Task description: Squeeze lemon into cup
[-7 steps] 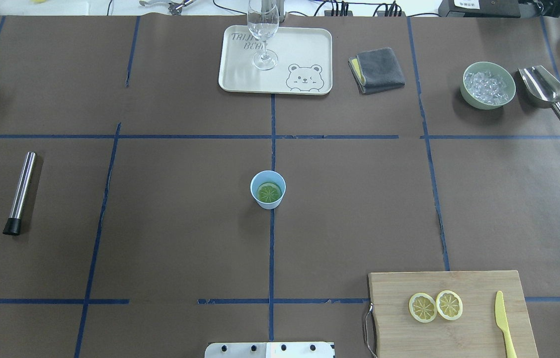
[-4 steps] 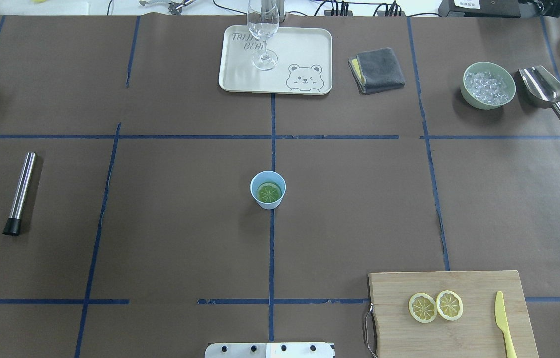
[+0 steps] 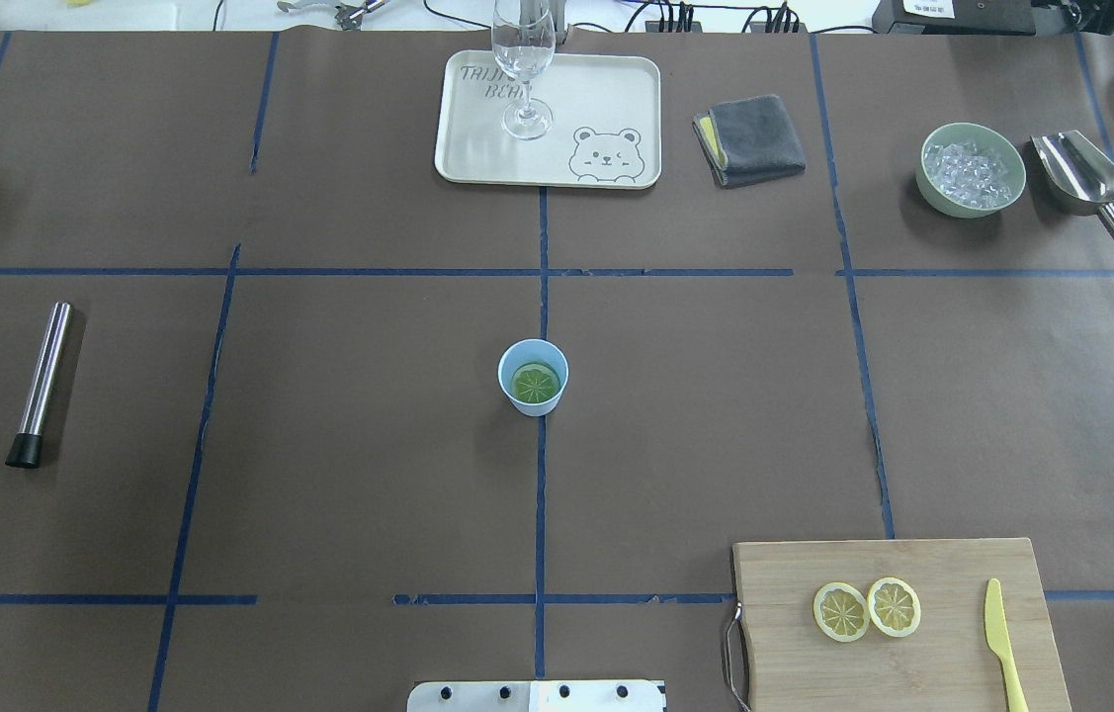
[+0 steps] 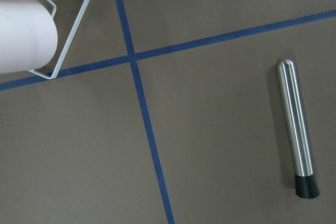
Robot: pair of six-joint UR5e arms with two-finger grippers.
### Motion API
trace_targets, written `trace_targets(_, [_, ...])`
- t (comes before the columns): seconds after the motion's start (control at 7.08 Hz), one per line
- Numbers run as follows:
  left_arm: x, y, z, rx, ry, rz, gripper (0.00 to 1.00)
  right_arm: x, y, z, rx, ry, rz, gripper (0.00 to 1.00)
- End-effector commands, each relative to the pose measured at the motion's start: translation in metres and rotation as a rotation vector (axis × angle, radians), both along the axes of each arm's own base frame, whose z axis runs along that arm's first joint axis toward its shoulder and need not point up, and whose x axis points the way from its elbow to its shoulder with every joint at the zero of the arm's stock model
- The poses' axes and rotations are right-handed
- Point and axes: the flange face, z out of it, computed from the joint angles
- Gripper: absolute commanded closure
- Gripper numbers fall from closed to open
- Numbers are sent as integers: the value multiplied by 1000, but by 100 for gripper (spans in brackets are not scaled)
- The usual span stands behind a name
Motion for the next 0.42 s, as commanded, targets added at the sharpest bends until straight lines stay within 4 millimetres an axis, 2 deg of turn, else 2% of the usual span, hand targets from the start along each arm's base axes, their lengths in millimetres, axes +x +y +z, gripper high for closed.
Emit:
trace_targets(0.0, [2, 1, 0, 31, 27, 5, 0, -2, -1, 0, 4, 2, -6, 0])
trace_targets(0.28, [2, -5, -6, 42, 29, 4, 0, -9, 3, 6, 13, 7, -17, 0])
